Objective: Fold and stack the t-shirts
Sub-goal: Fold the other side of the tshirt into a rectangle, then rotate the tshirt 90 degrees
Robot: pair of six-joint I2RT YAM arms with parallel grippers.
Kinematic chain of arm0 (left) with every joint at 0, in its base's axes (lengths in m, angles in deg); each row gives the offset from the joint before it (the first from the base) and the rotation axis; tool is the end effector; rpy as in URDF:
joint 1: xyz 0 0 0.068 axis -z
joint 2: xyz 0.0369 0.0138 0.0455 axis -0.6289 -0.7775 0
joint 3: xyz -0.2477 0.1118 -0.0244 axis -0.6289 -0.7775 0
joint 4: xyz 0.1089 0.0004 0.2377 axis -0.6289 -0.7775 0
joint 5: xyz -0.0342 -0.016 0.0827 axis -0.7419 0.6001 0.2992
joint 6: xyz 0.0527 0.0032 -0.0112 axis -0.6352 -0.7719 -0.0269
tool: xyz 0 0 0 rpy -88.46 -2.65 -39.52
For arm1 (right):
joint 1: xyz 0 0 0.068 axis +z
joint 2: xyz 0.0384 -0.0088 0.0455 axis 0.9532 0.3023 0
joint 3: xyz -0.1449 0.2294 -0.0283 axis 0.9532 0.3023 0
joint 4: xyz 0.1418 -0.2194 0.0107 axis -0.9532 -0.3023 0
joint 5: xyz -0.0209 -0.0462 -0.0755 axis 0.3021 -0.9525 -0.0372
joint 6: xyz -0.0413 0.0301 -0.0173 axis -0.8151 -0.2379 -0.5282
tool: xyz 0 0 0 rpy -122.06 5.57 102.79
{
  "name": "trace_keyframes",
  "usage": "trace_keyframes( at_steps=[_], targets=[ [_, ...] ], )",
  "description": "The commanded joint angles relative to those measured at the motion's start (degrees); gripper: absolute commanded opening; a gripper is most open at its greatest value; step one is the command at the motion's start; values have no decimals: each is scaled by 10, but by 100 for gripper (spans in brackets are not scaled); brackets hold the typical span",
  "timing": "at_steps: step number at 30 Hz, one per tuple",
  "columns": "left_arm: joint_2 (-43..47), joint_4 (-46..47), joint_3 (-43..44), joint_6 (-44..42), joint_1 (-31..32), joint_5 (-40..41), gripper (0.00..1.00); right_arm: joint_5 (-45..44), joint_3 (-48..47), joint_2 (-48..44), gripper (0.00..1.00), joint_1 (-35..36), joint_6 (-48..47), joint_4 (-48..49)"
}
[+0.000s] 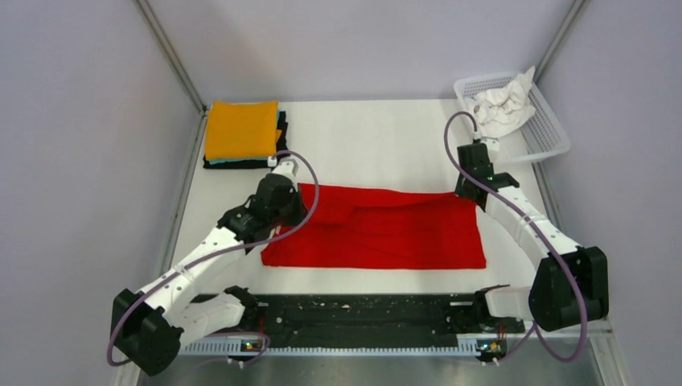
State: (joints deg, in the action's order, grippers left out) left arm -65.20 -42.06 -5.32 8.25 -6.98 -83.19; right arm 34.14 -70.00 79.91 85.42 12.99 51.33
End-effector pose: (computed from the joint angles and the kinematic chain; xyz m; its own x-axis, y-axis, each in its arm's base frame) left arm 0.1914 -0.1158 0.2712 -0.7021 -0.1184 -0.7021 0.1541 0.9374 -0.3122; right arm 0.2602 0.0454 0.2516 -0.6821 0.1947 -0.7049 0.3246 0.9444 -0.0532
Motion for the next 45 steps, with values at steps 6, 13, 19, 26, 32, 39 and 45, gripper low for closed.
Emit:
trace_keyframes(
  at_steps=[6,13,19,26,32,39,45],
  targets=[
    [27,-83,-113,126,5,-112,31,-16,22,3,24,4,108,-156],
    [92,-201,-30,139,12,-26,99,-36,6,-81,87,4,116,-211],
    [9,2,-4,94,11,-30,99,116,25,-80,99,4,65,-9],
    [-204,29,52,119,8,-90,99,210,47,18,99,4,51,131],
    [-294,49,21,138,-15,-107,99,249,55,103,99,3,55,170],
    [-363,66,51,132,-71,-89,99,207,84,166,98,-32,85,228],
    [-589,58,350,86,-79,-140,99,287,147,104,98,-35,104,222]
  ],
)
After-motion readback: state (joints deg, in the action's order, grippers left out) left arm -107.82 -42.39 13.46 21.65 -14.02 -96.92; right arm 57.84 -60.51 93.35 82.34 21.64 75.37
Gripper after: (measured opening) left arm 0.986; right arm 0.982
